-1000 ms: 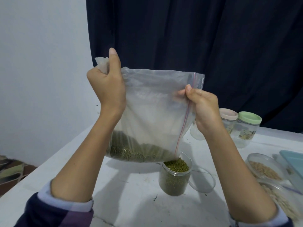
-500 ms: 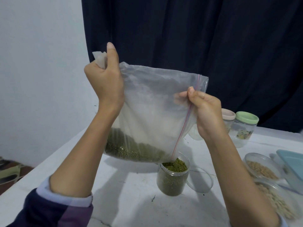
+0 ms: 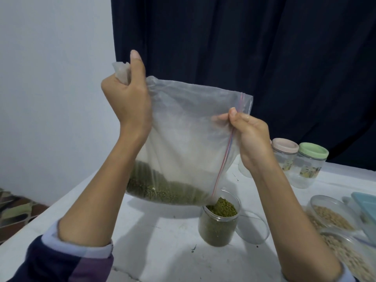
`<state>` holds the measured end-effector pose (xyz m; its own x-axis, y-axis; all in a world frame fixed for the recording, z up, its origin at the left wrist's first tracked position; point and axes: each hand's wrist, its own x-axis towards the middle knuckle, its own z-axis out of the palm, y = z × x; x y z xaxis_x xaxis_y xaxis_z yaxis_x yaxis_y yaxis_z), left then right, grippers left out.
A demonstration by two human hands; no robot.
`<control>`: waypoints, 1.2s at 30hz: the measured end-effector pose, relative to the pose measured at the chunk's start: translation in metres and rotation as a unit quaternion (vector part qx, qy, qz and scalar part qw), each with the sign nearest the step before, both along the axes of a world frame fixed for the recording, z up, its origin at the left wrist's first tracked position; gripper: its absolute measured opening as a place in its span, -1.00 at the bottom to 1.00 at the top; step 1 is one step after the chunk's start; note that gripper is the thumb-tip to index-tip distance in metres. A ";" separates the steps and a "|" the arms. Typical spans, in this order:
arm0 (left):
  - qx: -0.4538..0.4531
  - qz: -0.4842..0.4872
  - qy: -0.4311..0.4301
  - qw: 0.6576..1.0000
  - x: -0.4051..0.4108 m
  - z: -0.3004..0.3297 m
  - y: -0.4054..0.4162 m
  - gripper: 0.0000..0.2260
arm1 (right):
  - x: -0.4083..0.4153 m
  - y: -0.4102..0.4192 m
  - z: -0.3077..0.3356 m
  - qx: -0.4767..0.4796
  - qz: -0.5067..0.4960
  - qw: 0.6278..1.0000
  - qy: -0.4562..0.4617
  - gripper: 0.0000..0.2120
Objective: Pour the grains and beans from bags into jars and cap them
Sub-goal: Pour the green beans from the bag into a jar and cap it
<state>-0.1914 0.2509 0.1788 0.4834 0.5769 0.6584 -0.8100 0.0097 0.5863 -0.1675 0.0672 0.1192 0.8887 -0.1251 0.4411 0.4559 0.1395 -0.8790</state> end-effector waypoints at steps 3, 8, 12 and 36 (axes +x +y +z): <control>0.003 0.005 -0.003 1.000 -0.001 0.001 0.000 -0.42 | 0.002 0.002 0.004 0.022 0.007 1.000 0.000 -0.77; 0.015 0.017 -0.008 1.000 -0.001 -0.002 0.001 -0.46 | 0.006 0.002 0.006 0.012 0.013 1.000 0.013 -0.78; 0.020 0.017 -0.006 1.000 -0.001 -0.003 0.001 -0.44 | 0.007 0.000 0.006 0.011 0.035 0.999 0.016 -0.78; 0.041 -0.015 0.015 0.999 0.007 -0.016 -0.019 -0.42 | -0.013 -0.021 0.003 0.045 -0.020 0.998 0.030 -0.78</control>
